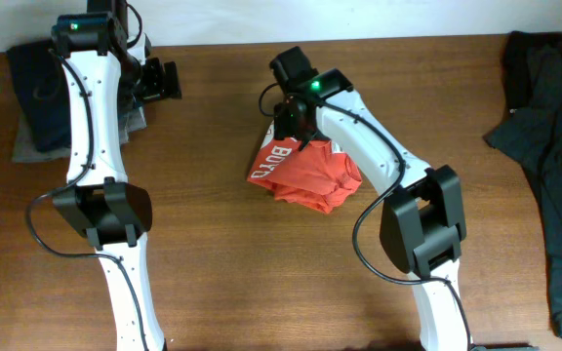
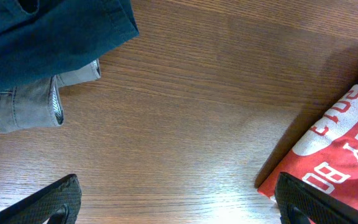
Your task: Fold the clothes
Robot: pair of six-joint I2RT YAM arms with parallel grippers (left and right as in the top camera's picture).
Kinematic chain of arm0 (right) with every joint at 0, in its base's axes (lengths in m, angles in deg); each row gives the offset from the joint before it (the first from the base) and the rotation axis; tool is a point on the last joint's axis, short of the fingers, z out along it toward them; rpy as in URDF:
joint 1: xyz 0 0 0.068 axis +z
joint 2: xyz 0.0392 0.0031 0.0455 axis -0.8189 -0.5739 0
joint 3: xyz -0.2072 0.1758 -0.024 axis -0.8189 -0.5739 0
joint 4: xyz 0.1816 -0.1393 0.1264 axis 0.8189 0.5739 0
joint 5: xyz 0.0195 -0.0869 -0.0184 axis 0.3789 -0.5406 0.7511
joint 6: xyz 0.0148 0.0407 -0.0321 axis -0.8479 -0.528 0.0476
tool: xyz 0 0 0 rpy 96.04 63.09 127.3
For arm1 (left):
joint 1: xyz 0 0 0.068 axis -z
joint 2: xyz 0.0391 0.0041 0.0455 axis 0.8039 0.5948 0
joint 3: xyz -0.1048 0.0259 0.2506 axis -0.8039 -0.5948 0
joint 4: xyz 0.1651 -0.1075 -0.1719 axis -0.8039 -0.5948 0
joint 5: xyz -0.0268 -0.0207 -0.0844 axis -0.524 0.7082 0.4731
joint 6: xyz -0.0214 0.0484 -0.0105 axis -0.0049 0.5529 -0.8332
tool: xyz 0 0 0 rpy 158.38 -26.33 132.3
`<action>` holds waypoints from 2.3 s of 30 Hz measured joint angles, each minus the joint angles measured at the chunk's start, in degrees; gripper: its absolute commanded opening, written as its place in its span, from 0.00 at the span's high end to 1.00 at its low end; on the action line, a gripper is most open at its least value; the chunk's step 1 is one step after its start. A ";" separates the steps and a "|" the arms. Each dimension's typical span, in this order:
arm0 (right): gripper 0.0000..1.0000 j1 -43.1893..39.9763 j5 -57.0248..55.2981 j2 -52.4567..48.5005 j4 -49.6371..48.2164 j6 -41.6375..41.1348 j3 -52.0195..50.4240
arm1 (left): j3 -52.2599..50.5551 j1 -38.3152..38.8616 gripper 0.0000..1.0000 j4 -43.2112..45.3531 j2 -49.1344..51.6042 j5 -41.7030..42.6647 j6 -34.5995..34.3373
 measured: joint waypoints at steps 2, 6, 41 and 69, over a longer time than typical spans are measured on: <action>0.31 0.07 0.15 -0.20 -0.02 -1.25 0.00 | 0.00 0.00 0.01 -0.02 0.00 0.00 0.00; 0.31 -0.04 -0.28 -0.87 -0.02 -2.19 0.00 | 0.00 0.00 0.01 -0.02 0.00 -0.02 0.00; 0.96 -4.33 -4.63 -4.83 -2.25 -6.51 0.00 | 0.00 0.15 0.01 -0.66 0.00 -0.02 0.00; 0.56 -17.29 -7.63 -1.86 6.84 -5.07 0.00 | 0.00 0.15 0.01 -0.68 0.00 -0.02 0.00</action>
